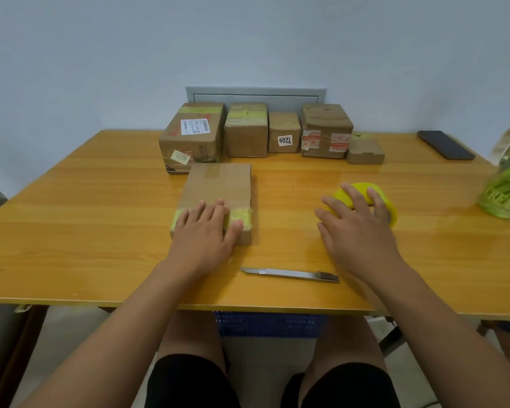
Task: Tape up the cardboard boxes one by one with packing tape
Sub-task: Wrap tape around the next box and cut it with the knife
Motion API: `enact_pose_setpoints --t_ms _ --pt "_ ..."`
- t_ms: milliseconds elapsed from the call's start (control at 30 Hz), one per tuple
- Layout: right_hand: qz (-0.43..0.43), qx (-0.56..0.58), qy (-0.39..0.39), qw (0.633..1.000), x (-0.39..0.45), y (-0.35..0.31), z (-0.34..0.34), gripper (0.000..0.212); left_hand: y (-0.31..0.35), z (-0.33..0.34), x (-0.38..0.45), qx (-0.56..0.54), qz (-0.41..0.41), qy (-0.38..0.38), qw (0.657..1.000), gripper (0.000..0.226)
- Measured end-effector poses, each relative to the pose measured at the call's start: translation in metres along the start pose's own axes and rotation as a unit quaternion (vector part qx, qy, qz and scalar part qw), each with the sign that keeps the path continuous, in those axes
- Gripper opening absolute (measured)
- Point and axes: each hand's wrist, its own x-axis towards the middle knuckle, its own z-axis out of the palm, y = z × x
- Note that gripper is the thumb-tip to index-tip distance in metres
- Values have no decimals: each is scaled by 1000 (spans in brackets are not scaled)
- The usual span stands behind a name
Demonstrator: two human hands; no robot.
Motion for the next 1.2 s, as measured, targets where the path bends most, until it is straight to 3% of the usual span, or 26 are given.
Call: enact_pose_setpoints --t_ms 133,333,433,533,633,1000,1200 --pt "8 -16 -53 998 2 -11 -7 28 2 1 -3 4 -4 7 1000 61" --pt "-40 24 -47 998 6 -39 -12 30 0 3 -5 12 0 0 1000 61" --pt "-71 152 -115 979 13 -63 -20 44 -1 3 -5 22 10 -15 1000 61" --pt "-47 291 -219 930 21 -86 -22 53 -3 2 -5 22 16 -25 999 65" --pt "-17 349 -220 911 27 -103 -19 56 -5 1 -6 36 20 -32 999 71" --pt "-12 291 -231 928 28 -117 -18 62 -5 1 -8 85 36 -22 995 71" --pt "23 329 -226 917 24 -123 -18 58 -5 3 -7 77 36 -20 996 71"
